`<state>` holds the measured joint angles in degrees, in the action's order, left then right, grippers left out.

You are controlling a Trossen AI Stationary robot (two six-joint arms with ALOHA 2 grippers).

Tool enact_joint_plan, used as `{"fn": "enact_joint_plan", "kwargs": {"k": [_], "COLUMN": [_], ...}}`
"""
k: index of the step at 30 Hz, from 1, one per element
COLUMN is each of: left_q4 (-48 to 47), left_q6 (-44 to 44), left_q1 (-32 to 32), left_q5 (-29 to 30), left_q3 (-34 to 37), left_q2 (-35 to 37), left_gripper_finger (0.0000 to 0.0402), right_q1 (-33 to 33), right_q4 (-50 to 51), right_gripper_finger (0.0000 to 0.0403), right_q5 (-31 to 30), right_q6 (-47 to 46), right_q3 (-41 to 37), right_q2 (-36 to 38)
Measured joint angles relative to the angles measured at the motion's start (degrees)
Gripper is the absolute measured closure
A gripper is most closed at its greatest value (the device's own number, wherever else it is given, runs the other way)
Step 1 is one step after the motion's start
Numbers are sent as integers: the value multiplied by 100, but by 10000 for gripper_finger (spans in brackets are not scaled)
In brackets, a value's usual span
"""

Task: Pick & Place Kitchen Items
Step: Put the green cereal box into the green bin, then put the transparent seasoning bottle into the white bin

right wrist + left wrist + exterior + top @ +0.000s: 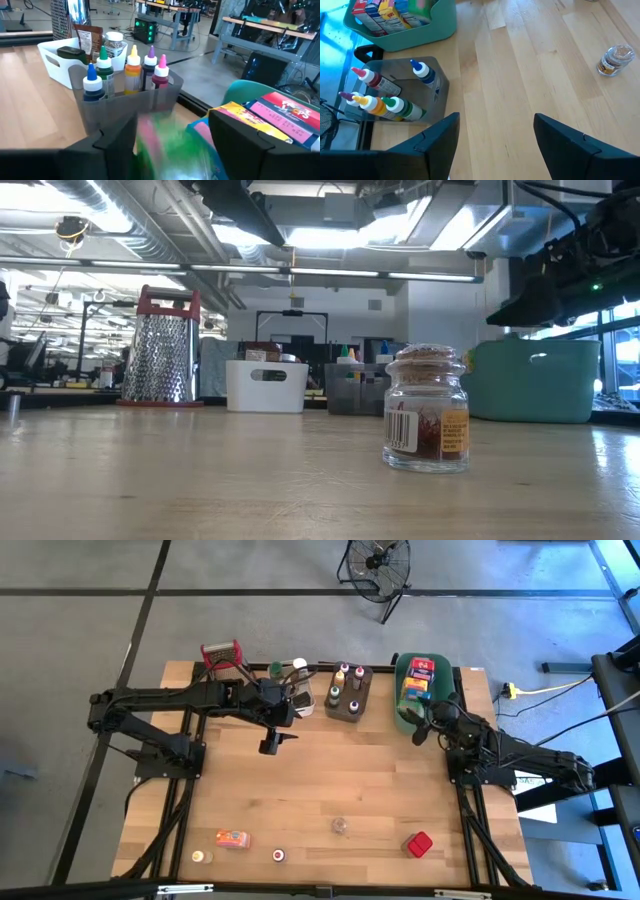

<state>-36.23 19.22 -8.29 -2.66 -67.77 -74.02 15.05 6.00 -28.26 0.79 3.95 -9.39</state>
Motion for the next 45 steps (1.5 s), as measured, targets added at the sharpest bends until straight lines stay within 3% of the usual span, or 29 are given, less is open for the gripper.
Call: {"fn": "enact_joint_plan", "kwargs": {"k": [6,15,24,39,45], "left_q4": [-1,-2,-34,-138,-83], "left_q6": [0,-2,-59,-47,195], "left_q1": [0,0,-2,4,4], "left_q5": [0,0,0,-49,-724], "left_q3": [0,0,0,11,11], "left_q2": [-1,-2,-2,-90,-386], "left_gripper_finger": [153,153,152,152,152], "right_q1": [0,0,-4,-47,-431], "right_q4": [-21,-681,-2104,-1842,-1923], "right_gripper_finger": [129,129,130,130,130], "right_q5": [-635,-443,1642,5574,5839], "right_q6": [-185,157,1018,820,851], "right_q3": [0,0,1,260,262], "right_q2": [0,2,2,-112,-512]}}
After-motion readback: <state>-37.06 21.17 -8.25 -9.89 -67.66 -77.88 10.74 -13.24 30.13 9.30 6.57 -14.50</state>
